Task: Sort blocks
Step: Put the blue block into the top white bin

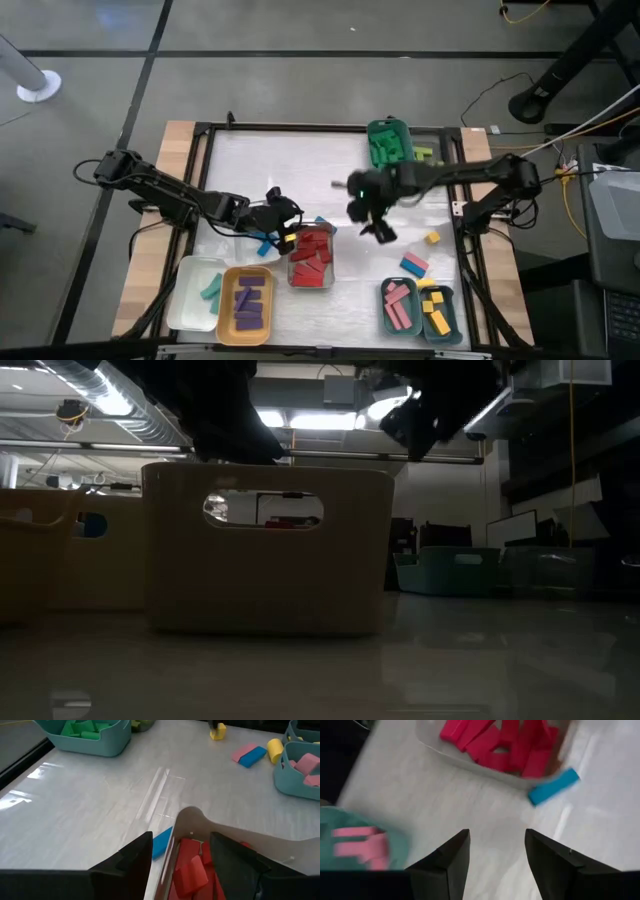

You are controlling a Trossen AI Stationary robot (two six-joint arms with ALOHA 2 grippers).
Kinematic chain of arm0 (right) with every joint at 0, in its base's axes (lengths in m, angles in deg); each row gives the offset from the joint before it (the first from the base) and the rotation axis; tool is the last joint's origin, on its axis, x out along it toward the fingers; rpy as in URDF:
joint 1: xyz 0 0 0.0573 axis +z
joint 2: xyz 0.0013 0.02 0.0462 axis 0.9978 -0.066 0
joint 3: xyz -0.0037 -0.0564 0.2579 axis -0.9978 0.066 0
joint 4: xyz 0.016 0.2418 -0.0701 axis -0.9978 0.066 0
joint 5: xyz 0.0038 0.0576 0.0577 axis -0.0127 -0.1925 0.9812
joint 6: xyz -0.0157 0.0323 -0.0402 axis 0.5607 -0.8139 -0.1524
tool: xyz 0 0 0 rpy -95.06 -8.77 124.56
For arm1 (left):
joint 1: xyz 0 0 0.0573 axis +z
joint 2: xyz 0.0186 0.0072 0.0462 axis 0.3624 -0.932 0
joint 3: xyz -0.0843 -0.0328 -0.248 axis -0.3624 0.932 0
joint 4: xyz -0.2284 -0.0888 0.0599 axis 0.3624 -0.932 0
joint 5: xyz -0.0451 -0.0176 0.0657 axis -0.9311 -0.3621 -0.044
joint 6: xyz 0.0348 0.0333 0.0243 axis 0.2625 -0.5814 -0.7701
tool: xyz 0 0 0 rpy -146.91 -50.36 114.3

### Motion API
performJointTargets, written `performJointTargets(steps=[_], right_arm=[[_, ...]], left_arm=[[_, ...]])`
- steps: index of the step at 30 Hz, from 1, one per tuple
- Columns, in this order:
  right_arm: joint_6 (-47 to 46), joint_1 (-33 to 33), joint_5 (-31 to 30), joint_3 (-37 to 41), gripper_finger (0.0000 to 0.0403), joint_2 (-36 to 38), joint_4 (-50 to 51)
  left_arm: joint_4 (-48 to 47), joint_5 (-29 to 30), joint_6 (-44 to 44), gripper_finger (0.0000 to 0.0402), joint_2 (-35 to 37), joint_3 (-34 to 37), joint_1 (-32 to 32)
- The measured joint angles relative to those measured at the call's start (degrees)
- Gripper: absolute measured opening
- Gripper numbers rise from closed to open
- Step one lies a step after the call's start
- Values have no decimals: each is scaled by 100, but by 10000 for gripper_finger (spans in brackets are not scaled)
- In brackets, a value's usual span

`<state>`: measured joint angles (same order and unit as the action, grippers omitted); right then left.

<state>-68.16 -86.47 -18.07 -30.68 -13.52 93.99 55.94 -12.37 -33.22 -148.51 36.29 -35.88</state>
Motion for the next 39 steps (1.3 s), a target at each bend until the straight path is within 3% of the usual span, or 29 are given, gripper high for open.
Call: performJointTargets(steps=[8,12,15,20,24,31,39], right_arm=[[28,764,-999,1891,188,-11,-3051],[-12,865,-1667,2576,188,-11,-4606],[-108,851,-1826,2953,188,-11,-5318],[-411,808,-1976,3219,188,-11,-5638],[-624,811,-2458,3236,188,-101,-5712],[-895,809,-2784,3237,188,-692,-6597],[-950,811,-3467,3237,188,-931,-6935]], left_arm=[[-2,0,-75,184,0,0,0],[-2,0,-139,184,0,0,0],[-2,0,-86,184,0,0,0],[-2,0,-39,184,0,0,0],[0,0,-32,184,0,0,0],[3,0,-19,184,0,2,0],[-5,0,-19,184,0,2,0]])
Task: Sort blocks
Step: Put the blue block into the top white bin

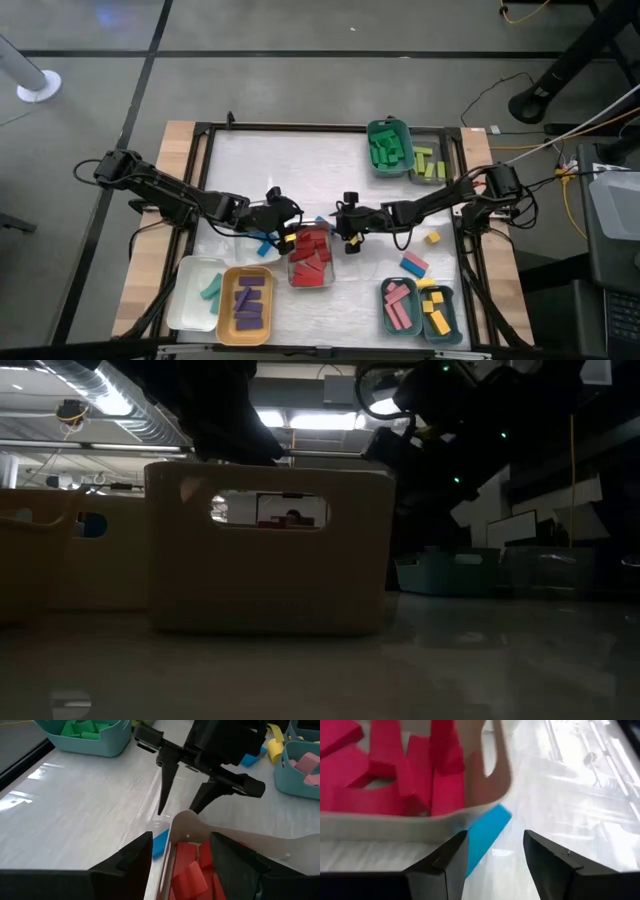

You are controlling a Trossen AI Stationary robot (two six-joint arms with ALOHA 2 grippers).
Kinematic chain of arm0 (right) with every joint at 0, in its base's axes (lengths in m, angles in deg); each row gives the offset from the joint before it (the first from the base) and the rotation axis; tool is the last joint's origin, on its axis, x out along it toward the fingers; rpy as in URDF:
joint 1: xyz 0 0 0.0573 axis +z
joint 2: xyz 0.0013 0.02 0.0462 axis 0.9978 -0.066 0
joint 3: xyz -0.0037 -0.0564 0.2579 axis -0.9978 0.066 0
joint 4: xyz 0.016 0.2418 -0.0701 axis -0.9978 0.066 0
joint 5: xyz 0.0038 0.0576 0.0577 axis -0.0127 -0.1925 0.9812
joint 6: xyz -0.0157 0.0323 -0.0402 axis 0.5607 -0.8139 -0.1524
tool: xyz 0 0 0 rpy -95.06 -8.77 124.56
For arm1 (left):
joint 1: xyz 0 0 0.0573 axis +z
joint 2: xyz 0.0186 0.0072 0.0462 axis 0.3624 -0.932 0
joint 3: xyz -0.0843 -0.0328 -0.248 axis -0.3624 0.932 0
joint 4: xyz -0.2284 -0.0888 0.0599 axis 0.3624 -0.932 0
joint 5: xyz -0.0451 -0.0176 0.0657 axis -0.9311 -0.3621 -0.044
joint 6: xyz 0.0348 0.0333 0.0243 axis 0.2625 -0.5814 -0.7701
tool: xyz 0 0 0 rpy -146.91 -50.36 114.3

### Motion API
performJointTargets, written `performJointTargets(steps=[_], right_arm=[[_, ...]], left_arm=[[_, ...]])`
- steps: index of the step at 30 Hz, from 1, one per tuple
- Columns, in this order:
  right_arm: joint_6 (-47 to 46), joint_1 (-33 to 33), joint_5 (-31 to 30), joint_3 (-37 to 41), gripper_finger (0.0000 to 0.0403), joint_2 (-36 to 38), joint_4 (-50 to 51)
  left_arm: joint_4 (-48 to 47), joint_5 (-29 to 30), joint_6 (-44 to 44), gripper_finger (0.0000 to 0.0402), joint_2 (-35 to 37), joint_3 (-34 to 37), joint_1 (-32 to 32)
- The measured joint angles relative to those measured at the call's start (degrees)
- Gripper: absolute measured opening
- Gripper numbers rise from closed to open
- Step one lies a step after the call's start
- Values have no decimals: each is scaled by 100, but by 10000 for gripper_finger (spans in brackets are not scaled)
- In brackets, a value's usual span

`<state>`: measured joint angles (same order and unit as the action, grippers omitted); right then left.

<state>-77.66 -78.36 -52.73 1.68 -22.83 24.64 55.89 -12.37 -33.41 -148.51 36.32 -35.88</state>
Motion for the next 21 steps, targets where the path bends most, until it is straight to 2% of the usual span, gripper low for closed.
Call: performJointTargets(steps=[7,15,18,21], right_arm=[[-30,-1,3,-2,188,-65,-52],[-364,0,108,-19,188,-604,-485],[-448,2,-162,-1,188,-739,-480],[-497,2,-838,-5,188,-739,-341]], left_arm=[[-3,0,0,184,0,0,0],[-1,0,0,184,0,0,0],[1,0,0,184,0,0,0],[-1,0,0,184,0,0,0]])
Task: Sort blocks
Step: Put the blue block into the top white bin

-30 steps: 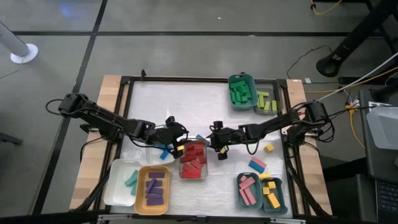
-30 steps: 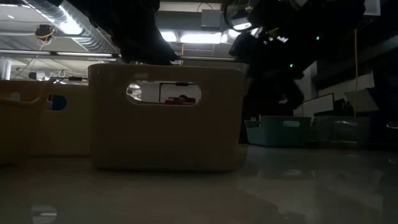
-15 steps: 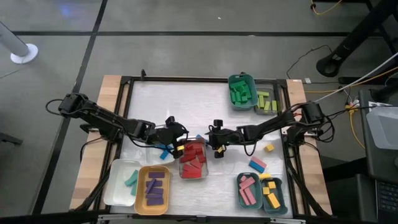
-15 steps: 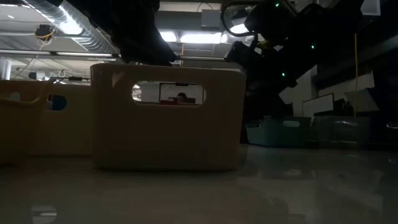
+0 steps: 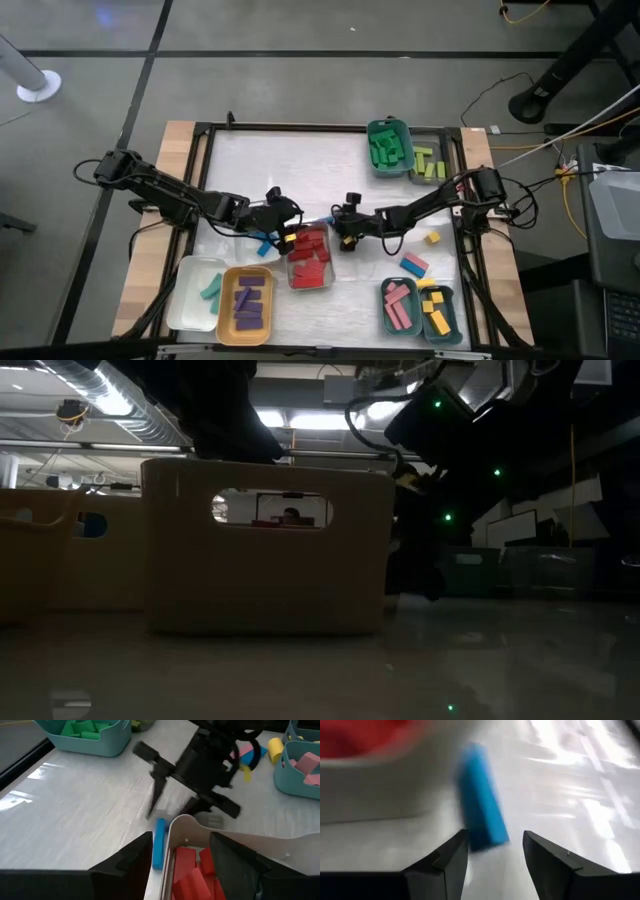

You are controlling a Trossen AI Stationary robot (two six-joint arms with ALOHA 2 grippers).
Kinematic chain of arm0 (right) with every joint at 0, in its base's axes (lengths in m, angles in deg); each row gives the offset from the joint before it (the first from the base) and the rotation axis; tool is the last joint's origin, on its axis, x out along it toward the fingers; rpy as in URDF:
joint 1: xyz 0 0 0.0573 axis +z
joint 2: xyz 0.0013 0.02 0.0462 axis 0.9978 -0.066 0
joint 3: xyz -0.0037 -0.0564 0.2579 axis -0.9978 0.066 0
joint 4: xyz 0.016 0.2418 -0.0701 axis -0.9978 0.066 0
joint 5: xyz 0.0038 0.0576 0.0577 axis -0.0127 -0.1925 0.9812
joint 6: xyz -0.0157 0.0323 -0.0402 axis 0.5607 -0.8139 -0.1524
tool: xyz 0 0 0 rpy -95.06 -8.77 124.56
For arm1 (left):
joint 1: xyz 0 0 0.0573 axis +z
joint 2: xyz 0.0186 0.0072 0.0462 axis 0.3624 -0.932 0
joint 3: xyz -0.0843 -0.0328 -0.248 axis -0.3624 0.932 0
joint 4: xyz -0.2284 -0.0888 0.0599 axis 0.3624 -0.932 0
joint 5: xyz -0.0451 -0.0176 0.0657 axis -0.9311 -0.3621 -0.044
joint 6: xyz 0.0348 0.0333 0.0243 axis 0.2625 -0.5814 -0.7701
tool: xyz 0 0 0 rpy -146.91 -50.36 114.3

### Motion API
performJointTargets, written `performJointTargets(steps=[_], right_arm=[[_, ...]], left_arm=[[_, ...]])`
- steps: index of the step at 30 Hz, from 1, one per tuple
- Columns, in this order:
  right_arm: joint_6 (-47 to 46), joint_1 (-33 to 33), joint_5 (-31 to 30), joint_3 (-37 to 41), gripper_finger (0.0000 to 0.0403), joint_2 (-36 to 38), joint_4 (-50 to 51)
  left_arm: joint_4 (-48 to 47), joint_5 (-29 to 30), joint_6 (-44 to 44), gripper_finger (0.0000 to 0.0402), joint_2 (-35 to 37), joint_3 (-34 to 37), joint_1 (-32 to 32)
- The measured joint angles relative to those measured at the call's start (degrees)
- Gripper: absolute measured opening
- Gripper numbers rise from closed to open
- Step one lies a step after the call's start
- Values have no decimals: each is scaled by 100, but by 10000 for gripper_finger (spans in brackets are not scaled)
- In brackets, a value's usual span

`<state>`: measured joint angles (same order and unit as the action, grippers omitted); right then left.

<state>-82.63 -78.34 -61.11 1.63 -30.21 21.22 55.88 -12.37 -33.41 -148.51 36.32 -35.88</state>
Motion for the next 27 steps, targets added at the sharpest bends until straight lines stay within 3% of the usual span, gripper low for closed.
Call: performJointTargets(steps=[4,10,15,21,27], right_arm=[[28,-55,-448,3,188,0,39],[54,-338,790,1,188,11,-11],[62,-613,1166,1,188,13,-58],[67,-966,2215,1,188,11,-160],[88,-1067,2388,1,163,-52,-343]], left_arm=[[0,0,0,184,0,0,0],[1,0,0,184,0,0,0],[1,0,-1,184,0,0,0],[0,0,0,184,0,0,0],[1,0,0,184,0,0,0]])
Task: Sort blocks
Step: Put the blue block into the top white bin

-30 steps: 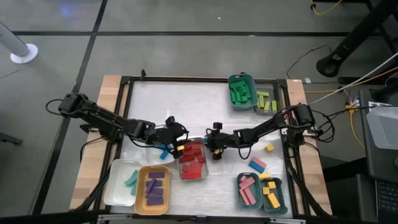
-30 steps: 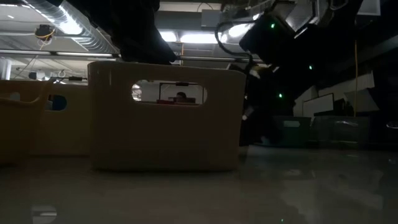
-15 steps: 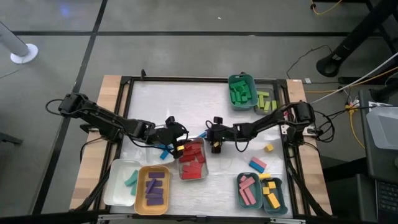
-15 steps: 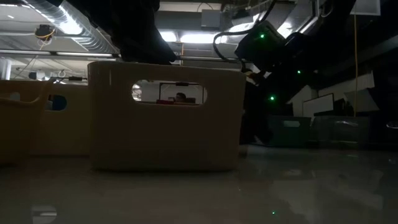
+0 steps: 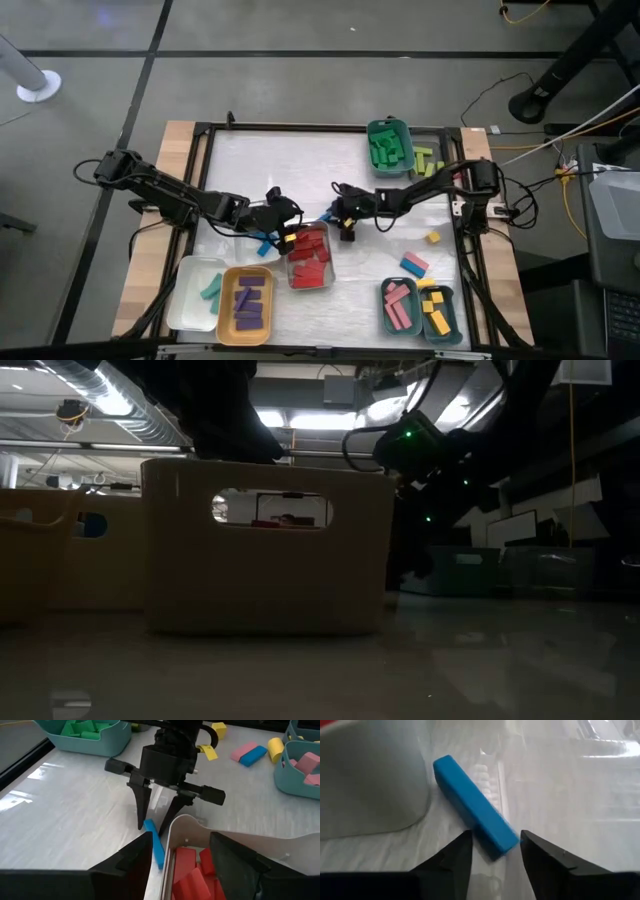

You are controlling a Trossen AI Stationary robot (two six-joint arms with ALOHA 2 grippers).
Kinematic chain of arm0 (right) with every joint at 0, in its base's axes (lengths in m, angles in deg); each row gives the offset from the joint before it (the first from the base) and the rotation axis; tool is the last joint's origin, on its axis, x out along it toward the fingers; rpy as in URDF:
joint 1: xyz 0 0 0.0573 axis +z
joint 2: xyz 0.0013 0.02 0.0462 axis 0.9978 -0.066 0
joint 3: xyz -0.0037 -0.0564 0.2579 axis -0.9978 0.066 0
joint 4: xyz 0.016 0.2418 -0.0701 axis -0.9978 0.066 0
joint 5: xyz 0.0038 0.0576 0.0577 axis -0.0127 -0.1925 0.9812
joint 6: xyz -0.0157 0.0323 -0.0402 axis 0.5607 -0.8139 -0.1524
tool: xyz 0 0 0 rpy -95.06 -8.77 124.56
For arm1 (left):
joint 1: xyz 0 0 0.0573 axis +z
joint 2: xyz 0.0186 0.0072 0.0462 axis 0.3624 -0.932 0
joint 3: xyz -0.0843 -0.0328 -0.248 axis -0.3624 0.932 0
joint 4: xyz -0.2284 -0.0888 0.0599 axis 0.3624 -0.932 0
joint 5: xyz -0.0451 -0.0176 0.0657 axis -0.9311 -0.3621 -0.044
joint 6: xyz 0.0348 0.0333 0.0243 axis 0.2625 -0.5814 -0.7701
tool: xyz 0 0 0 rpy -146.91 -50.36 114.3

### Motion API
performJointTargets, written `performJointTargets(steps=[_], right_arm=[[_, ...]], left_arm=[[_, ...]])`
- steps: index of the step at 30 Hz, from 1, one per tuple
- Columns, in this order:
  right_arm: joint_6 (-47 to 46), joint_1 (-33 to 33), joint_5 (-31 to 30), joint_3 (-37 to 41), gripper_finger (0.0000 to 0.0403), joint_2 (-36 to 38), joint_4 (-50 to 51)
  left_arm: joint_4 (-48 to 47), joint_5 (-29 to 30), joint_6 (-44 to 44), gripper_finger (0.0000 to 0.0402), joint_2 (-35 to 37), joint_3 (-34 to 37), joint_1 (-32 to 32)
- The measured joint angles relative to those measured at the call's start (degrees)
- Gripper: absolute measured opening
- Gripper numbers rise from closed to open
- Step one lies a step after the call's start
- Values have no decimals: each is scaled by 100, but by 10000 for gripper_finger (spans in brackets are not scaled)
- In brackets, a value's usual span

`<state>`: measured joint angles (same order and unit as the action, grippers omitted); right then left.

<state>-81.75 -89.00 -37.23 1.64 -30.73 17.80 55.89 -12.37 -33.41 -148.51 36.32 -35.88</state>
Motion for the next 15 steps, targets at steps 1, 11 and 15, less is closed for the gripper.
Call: performJointTargets(steps=[1,11,15], right_arm=[[2,2,57,2,154,-42,-68],[-19,13,253,-5,50,-291,-596],[1,13,-42,-79,50,-141,-360]], left_arm=[[-1,0,0,184,0,0,0],[1,0,20,184,0,0,0],[-17,-2,142,184,0,0,-4]])
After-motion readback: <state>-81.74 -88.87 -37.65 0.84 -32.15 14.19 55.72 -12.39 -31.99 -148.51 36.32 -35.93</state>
